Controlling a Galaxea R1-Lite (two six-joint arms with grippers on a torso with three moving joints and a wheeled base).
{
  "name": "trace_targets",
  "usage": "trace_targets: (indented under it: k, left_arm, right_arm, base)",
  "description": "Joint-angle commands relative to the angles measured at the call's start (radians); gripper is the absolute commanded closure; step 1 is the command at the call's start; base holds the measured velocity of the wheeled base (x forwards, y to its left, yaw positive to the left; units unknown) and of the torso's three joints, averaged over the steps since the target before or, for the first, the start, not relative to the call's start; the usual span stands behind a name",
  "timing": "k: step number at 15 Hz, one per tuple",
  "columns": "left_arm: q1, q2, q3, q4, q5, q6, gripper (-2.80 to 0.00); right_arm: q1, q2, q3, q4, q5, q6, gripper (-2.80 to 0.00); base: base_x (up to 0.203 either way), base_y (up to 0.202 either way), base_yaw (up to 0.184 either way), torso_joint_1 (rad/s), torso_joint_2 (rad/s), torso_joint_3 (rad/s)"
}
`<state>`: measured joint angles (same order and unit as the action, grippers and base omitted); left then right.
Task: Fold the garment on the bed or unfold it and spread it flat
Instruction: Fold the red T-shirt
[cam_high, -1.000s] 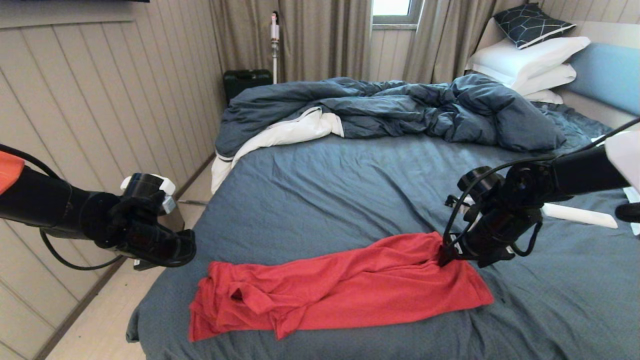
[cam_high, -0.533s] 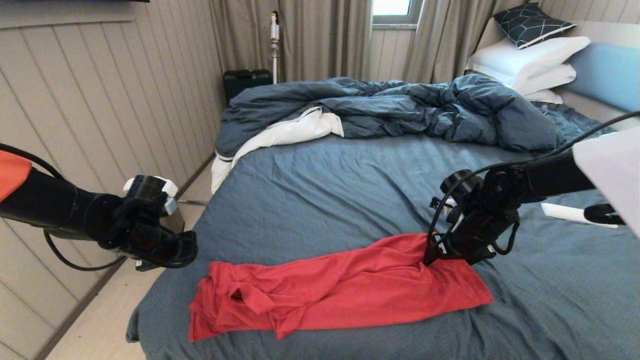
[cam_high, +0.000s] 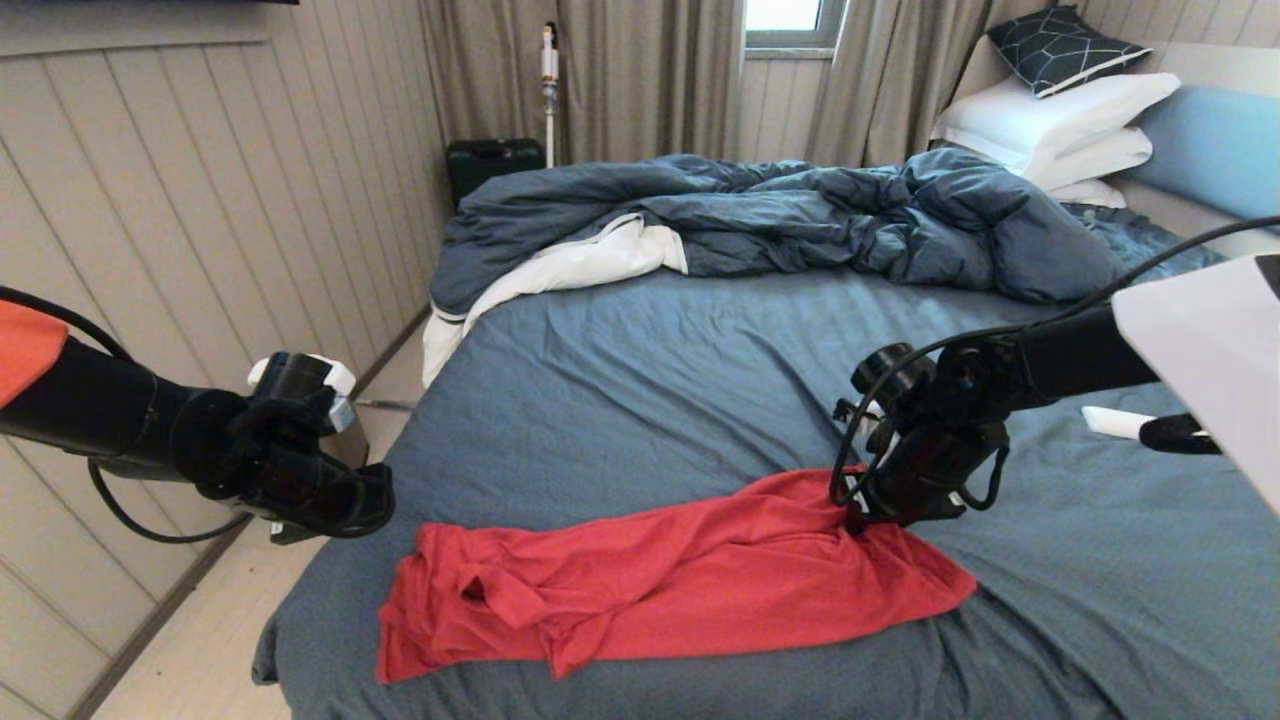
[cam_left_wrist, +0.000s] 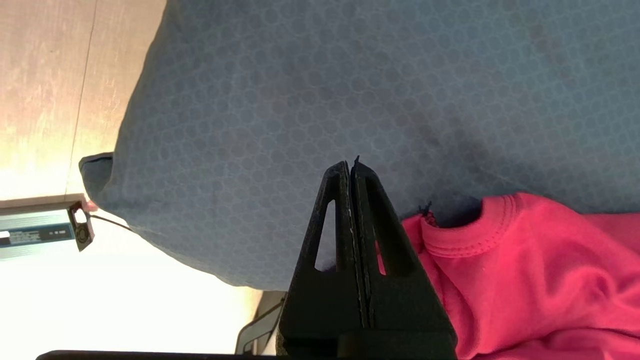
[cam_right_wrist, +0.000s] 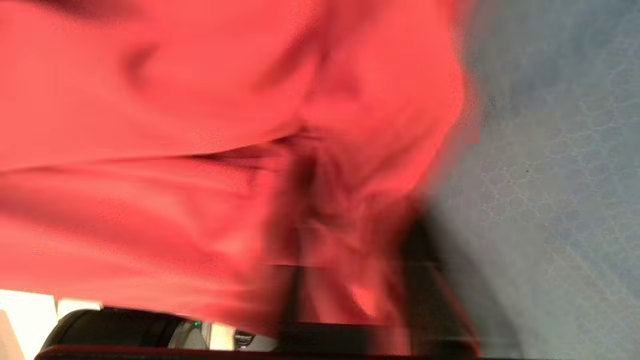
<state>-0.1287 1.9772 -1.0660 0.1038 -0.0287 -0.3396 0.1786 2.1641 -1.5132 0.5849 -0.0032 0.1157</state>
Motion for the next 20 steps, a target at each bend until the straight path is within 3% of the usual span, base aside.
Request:
trace_targets:
  k: [1,14,15,20]
  left_arm:
    - [0.0,0.002,0.001,0.001,0.0,-0.003,0.0]
    - [-0.002,0.009,0.004,0.001,0.0,-0.003,0.0]
    - [-0.002,0.011,0.003,0.001,0.0,-0.003,0.0]
    - [-0.002,0.017,0.003,0.001,0.0,-0.004,0.0]
  right_arm:
    - [0.012,-0.021,0.004,0.003,0.0,0.002,0.0]
    - [-0.001,-0.03,0.011,0.001,-0.001,0.004,0.0]
    - [0.0,-0.033,0.009,0.001,-0.001,0.004,-2.8]
    - [-0.001,-0.022,0.013,0.001,0.002,0.005,-2.8]
  base:
    - [0.0,0.0,0.0,0.0,0.0,0.0]
    - [0.0,0.0,0.0,0.0,0.0,0.0]
    - [0.0,0.0,0.0,0.0,0.0,0.0]
    - [0.0,0.0,0.0,0.0,0.0,0.0]
